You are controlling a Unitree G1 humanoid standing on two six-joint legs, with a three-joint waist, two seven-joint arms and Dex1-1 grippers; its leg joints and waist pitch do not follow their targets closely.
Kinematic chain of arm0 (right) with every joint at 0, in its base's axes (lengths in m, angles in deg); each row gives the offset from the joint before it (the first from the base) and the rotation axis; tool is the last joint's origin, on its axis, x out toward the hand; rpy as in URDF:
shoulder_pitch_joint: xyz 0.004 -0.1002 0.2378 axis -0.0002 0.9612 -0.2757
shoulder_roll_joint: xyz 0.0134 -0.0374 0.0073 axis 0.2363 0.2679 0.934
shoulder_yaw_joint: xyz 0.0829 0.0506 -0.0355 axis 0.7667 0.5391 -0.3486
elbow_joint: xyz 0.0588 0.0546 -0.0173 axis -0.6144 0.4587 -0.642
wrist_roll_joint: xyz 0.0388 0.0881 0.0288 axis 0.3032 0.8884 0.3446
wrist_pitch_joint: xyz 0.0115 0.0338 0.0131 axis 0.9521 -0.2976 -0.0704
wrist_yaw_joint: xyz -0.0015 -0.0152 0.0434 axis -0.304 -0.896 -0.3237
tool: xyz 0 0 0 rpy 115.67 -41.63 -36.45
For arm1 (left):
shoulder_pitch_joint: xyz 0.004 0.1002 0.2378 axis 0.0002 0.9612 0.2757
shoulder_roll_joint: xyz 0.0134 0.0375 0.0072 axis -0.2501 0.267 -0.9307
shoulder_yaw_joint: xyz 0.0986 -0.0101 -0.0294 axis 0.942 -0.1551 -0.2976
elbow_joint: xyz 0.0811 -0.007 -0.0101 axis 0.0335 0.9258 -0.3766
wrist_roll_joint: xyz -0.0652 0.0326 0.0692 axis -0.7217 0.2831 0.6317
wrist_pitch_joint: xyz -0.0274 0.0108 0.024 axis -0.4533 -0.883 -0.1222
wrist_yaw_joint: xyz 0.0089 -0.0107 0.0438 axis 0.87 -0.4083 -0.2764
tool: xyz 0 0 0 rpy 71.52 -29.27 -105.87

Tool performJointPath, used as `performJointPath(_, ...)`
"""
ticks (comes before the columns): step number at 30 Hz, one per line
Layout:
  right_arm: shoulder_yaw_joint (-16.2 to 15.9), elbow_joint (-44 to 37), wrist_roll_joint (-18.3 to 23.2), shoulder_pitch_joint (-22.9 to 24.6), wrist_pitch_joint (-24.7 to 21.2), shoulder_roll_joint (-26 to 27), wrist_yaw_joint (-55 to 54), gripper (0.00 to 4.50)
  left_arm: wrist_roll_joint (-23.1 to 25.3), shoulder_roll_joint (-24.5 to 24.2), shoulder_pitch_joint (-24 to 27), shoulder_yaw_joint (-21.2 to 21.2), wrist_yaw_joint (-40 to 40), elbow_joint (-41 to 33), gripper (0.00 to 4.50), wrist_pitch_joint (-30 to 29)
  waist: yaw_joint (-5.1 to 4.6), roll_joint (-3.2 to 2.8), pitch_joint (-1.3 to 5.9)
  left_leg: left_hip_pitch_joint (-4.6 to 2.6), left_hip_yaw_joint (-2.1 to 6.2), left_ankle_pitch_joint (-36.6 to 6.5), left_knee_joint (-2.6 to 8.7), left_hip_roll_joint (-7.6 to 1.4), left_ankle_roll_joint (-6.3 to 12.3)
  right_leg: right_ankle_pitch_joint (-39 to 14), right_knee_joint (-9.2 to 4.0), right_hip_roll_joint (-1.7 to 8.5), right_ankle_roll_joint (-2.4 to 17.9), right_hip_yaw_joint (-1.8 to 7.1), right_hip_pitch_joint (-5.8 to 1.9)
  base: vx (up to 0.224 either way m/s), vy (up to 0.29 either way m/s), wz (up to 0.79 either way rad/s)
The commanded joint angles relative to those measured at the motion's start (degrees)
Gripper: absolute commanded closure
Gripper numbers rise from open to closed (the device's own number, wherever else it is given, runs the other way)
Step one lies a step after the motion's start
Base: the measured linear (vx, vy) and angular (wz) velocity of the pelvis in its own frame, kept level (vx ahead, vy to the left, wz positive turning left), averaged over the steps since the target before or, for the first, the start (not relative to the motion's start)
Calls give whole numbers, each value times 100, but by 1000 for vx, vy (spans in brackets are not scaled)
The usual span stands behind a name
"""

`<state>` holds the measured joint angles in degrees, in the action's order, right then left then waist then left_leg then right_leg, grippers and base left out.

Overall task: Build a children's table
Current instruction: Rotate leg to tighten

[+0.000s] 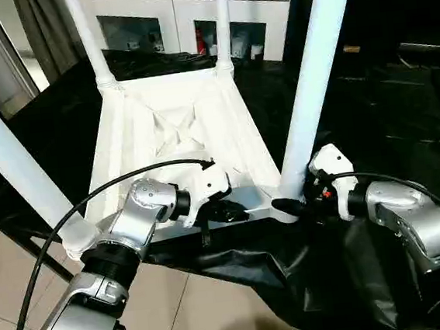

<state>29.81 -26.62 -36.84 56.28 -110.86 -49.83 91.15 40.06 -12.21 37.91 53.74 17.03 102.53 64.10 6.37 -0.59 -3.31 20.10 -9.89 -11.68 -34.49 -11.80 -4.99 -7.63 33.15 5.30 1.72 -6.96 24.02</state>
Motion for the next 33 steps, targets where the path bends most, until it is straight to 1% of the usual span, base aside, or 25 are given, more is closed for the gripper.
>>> performJointPath(1, 27, -23, -51, 39, -18, -95, -13, 138, -240, 49, -73, -43, 145, -405, 450, 63, -27, 57, 459, 14, 0, -710, 380, -125, 443, -1557, -328, 323, 954, 307, -420, 0, 0, 0)
performJointPath(4, 16, -11, -41, 34, -23, -94, 4, 172, -240, 38, -70, -48, 143, -413, 450, 47, -23, 58, 460, 16, 1, -668, 379, -124, 455, -1542, -323, 325, 961, 309, -420, 0, 0, 0)
performJointPath(9, 10, 11, -25, 25, -25, -75, 12, 186, -241, 18, -62, -57, 139, -427, 450, 24, -24, 55, 461, 12, 1, -669, 379, -128, 454, -1573, -323, 326, 956, 307, -417, 0, 0, 0)
performJointPath(10, 10, 19, -23, 24, -23, -66, 10, 187, -241, 9, -60, -60, 140, -427, 450, 21, -22, 45, 459, 12, 1, -670, 378, -124, 453, -1577, -326, 327, 954, 307, -416, 0, 0, 0)
performJointPath(13, 53, 50, -12, 45, -1, -6, -39, 188, -237, 4, -58, -74, 112, -414, 450, 21, -26, 50, 458, 12, 2, -677, 380, -127, 453, -1556, -324, 324, 958, 306, -417, 0, 0, 0)
performJointPath(14, 115, 110, -3, 44, 19, 73, -160, 188, -226, 30, -74, -96, 31, -378, 450, -6, -29, 58, 459, 17, 1, -670, 378, -122, 454, -1554, -323, 325, 955, 306, -421, 0, 0, 0)
performJointPath(15, 235, 288, -42, -5, 50, 240, -505, 188, -176, 99, -127, -139, -189, -262, 450, -54, -39, 57, 456, 25, 1, -646, 379, -129, 438, -1554, -320, 334, 965, 311, -410, 0, 0, 0)
performJointPath(16, 320, 417, -72, -42, 71, 357, -753, 188, -140, 148, -165, -169, -347, -179, 450, -89, -39, 47, 454, 17, 1, -678, 379, -121, 421, -1620, -333, 333, 958, 300, -400, 0, 0, 0)
performJointPath(17, 389, 526, -85, -75, 79, 452, -953, 188, -114, 193, -201, -191, -473, -99, 450, -108, -55, 53, 453, 15, 0, -727, 382, -110, 377, -1758, -354, 329, 918, 291, -401, 0, 0, 0)
performJointPath(18, 573, 820, -118, -164, 95, 708, -1492, 189, -48, 314, -297, -250, -813, 118, 450, -156, -76, 56, 451, 8, -3, -746, 385, -102, 332, -1862, -367, 325, 877, 289, -392, 0, 0, 0)
performJointPath(19, 573, 820, -118, -164, 95, 708, -1492, 189, -48, 314, -297, -250, -813, 118, 450, -156, -88, 56, 454, 19, 2, -733, 381, -88, 318, -1886, -373, 321, 851, 283, -404, 0, 0, 0)
performJointPath(20, 762, 1082, -126, -245, 103, 973, -2057, 189, 35, 458, -423, -304, -1235, 379, 450, -170, -105, 63, 459, 21, 10, -728, 385, -89, 295, -1895, -370, 322, 823, 279, -418, 0, 0, 0)
performJointPath(21, 762, 1082, -126, -245, 103, 973, -2057, 189, 35, 458, -423, -304, -1235, 379, 450, -170, -136, 79, 460, 39, 2, -713, 378, -82, 312, -1872, -370, 314, 808, 285, -415, 0, 0, 0)
performJointPath(22, 918, 1490, -248, -366, 183, 1363, -2935, 189, 116, 755, -649, -414, -1968, 798, 450, -326, -176, 52, 451, 52, 4, -711, 376, -62, 267, -2011, -385, 303, 754, 266, -405, 0, 0, 0)
performJointPath(23, 1011, 1826, -363, -486, 273, 1695, -3678, 189, 166, 1027, -844, -493, -2559, 1130, 450, -449, -197, 46, 464, 26, 6, -726, 365, -55, 175, -2168, -416, 315, 705, 259, -390, 0, 0, 0)
performJointPath(24, 1011, 1826, -363, -486, 273, 1695, -3678, 189, 166, 1027, -844, -493, -2559, 1130, 450, -449, -204, 52, 470, 10, 3, -728, 369, -44, 144, -2213, -432, 323, 693, 258, -384, 0, 0, 0)
performJointPath(25, 1037, 2025, -399, -578, 361, 1890, -4026, 189, 197, 1190, -953, -511, -2871, 1305, 450, -496, -204, 73, 478, 30, 15, -655, 378, -47, 179, -2080, -415, 311, 696, 258, -427, 0, 0, 0)
performJointPath(26, 1073, 2193, -411, -671, 457, 2068, -4276, 189, 230, 1316, -1040, -508, -3127, 1452, 450, -490, -227, 33, 484, 57, 12, -616, 367, -39, 245, -1950, -396, 321, 723, 268, -428, 0, 0, 0)
performJointPath(27, 1102, 2335, -395, -770, 560, 2264, -4480, 189, 270, 1432, -1117, -490, -3344, 1592, 450, -461, -254, 42, 499, 59, 5, -565, 355, -23, 286, -1787, -395, 301, 760, 264, -421, 0, 0, 0)
performJointPath(28, 1102, 2459, -371, -881, 676, 2473, -4622, 189, 311, 1564, -1196, -467, -3580, 1748, 450, -412, -264, 48, 500, 56, 8, -556, 360, -28, 302, -1740, -387, 305, 797, 268, -422, 0, 0, 0)
performJointPath(29, 1090, 2492, -377, -921, 715, 2522, -4648, 189, 321, 1594, -1214, -464, -3622, 1783, 450, -384, -258, 25, 501, 58, 6, -509, 354, -23, 351, -1610, -385, 297, 840, 264, -436, 0, 0, 0)
performJointPath(30, 1066, 2538, -391, -985, 780, 2597, -4680, 189, 338, 1639, -1238, -458, -3669, 1827, 450, -332, -260, 28, 494, 55, 2, -526, 357, -28, 424, -1520, -378, 291, 892, 264, -437, 0, 0, 0)
performJointPath(31, 1063, 2543, -393, -992, 786, 2604, -4682, 189, 339, 1643, -1240, -457, -3672, 1831, 450, -327, -254, 16, 499, 52, 6, -533, 357, -31, 451, -1492, -371, 292, 912, 261, -442, 0, 0, 0)
performJointPath(33, 1057, 2601, -420, -1062, 866, 2660, -4718, 189, 353, 1673, -1268, -464, -3683, 1892, 450, -235, -270, 16, 489, 49, 4, -619, 363, -35, 484, -1531, -381, 292, 952, 255, -440, 0, 0, 0)
